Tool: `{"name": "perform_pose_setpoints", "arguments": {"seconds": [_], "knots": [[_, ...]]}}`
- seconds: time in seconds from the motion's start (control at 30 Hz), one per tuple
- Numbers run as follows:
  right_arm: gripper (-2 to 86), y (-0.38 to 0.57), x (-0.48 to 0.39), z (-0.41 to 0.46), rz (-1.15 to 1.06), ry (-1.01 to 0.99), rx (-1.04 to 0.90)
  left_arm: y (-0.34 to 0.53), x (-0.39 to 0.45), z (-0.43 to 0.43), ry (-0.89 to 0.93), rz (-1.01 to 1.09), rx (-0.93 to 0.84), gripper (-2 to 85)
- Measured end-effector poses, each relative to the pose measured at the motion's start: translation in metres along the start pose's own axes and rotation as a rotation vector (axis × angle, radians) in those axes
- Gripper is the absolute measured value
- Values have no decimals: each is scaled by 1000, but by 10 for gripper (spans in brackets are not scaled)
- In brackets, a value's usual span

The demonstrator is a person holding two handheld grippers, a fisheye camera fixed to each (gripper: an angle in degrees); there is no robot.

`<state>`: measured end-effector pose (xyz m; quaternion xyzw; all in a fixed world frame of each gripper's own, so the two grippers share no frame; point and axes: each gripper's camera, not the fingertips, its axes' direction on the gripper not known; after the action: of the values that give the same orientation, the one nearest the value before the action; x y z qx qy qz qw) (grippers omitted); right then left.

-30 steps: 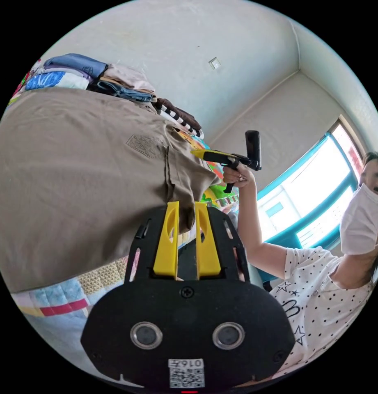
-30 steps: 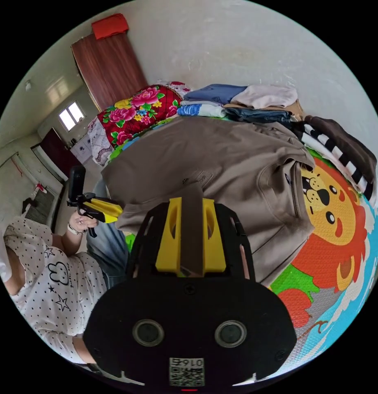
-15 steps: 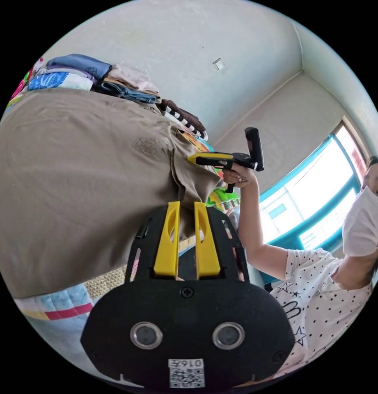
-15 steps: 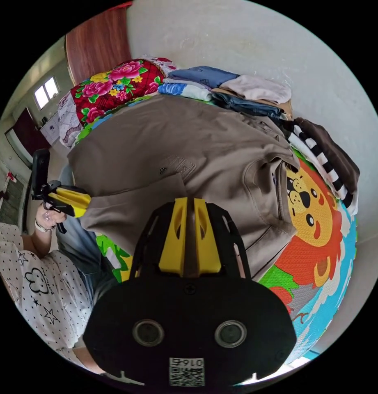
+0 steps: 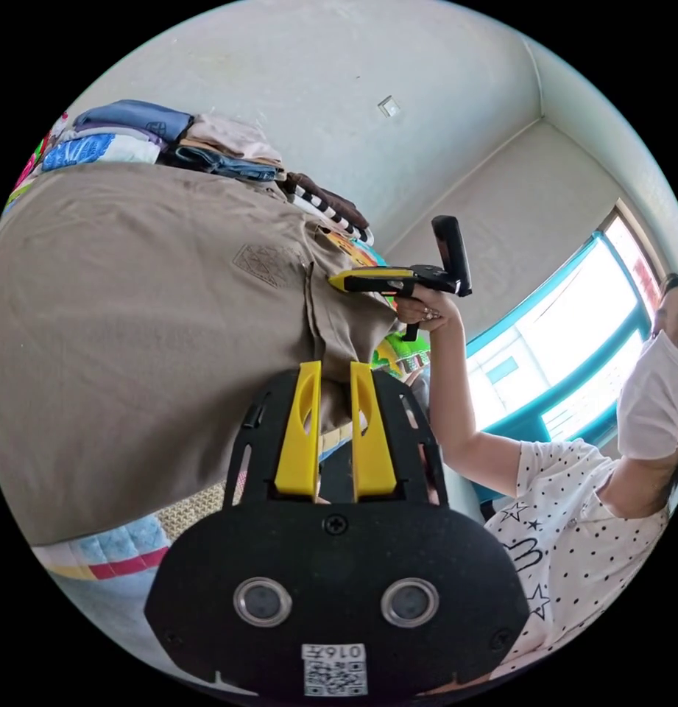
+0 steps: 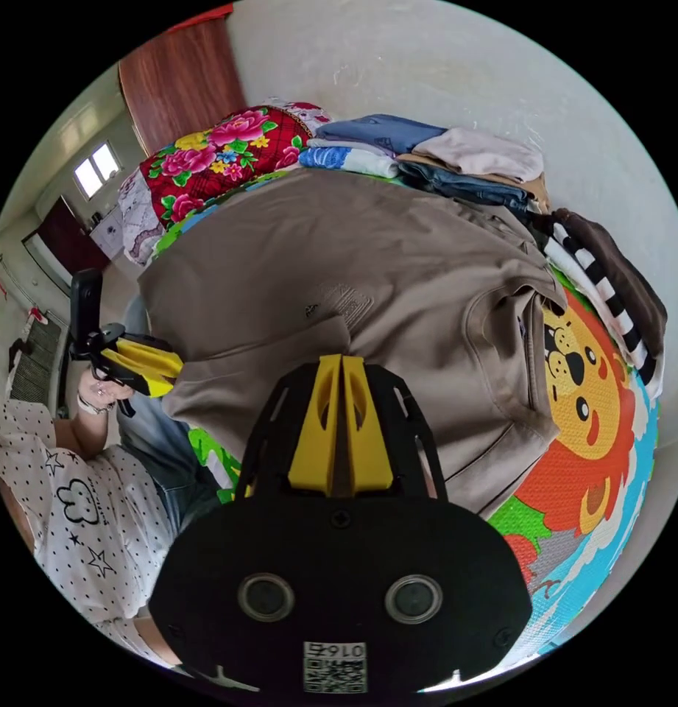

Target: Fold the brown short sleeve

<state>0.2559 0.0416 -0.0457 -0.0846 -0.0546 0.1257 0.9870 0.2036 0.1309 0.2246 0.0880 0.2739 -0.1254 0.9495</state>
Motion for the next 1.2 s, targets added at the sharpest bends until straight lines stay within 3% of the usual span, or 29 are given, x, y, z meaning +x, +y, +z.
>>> {"name": "perform_pose_setpoints", "arguments": {"seconds": [0.47, 0.77, 0.97, 1.2], "knots": [[-3, 18, -20, -33, -14, 146, 191, -8, 39, -25, -168, 224, 54, -7], [-3, 18, -29, -28, -38, 134, 170, -25, 45, 27, -237, 211, -148, 76], [-3, 22, -26, -30, -16, 122, 173, -19, 54, 27, -221, 238, -72, 2], [-3, 27, -26, -34, -11, 104, 199, -9, 61, 16, -207, 275, -27, -5]]}}
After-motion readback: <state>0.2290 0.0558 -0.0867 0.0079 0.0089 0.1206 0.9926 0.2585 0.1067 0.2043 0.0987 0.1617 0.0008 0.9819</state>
